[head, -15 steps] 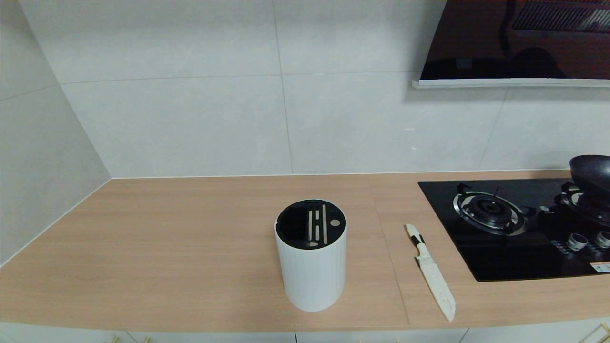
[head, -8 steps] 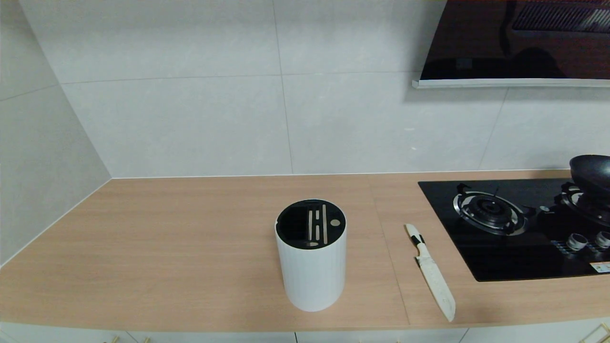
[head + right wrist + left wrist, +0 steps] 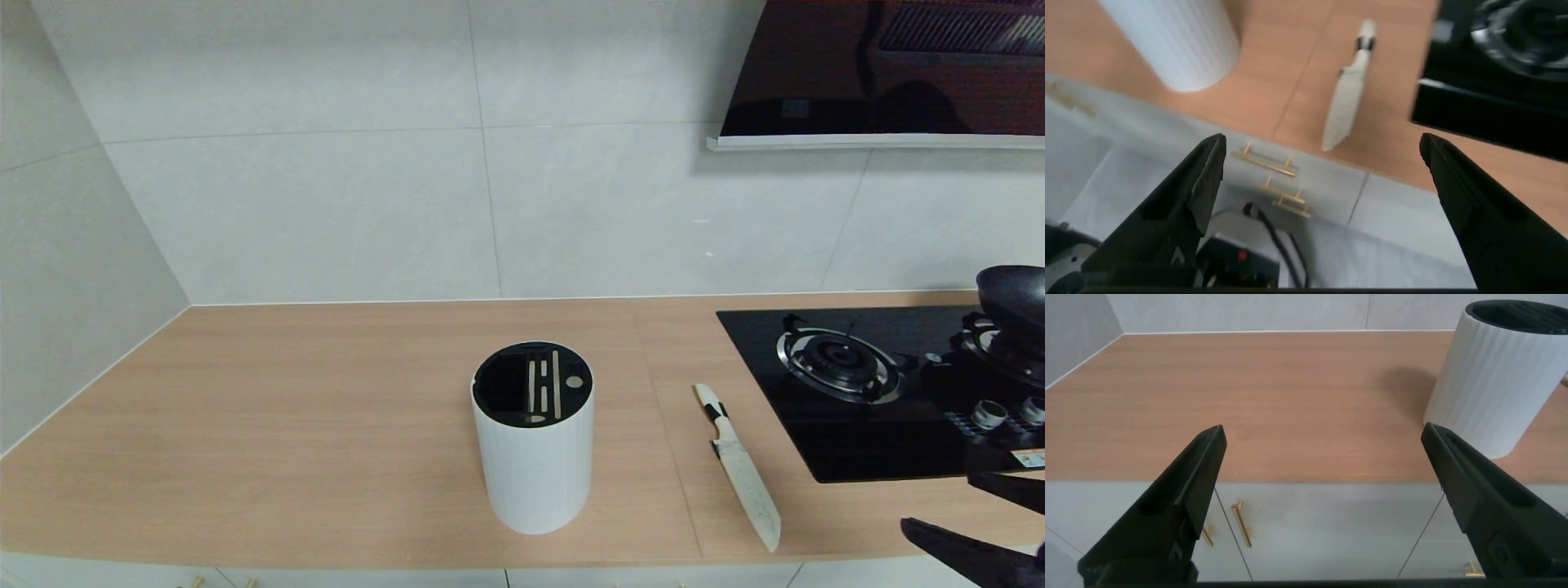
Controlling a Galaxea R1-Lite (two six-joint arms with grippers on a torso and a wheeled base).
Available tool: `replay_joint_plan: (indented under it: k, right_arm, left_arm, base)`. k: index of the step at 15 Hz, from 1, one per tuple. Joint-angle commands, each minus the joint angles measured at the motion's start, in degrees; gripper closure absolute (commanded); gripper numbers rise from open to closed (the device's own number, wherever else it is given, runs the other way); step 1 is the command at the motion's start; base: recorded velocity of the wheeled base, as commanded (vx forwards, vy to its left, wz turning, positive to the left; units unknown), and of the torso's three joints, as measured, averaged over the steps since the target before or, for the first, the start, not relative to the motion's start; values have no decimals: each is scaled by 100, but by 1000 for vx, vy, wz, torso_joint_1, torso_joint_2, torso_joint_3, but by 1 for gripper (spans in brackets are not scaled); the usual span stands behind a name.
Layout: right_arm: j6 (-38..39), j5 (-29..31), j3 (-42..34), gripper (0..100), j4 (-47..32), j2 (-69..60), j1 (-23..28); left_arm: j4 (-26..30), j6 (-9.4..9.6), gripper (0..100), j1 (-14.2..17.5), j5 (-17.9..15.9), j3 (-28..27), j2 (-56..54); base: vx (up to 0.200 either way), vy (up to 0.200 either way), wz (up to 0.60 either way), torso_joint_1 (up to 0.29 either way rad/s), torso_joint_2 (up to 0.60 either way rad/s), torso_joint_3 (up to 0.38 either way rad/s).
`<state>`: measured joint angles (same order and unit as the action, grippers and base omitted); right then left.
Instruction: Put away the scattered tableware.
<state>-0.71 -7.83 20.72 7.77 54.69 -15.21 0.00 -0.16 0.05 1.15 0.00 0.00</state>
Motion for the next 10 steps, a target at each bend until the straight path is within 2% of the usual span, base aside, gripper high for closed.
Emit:
replay_joint_plan:
  k: [1, 6, 10]
  right_arm:
    - [0, 18, 107, 0, 515, 1440, -105]
    - [9, 80, 494, 0, 1570, 3268, -131]
    - [0, 563, 819, 0, 2607, 4648, -236]
  left_arm:
    - [0, -2, 0, 4, 0, 0, 9]
    - [0, 7, 0, 4, 0, 0, 9]
    - [0, -2, 0, 4, 0, 0, 9]
  base:
    - [0, 0, 0, 0, 0, 0]
    - [0, 0, 0, 0, 0, 0]
    - [0, 0, 0, 0, 0, 0]
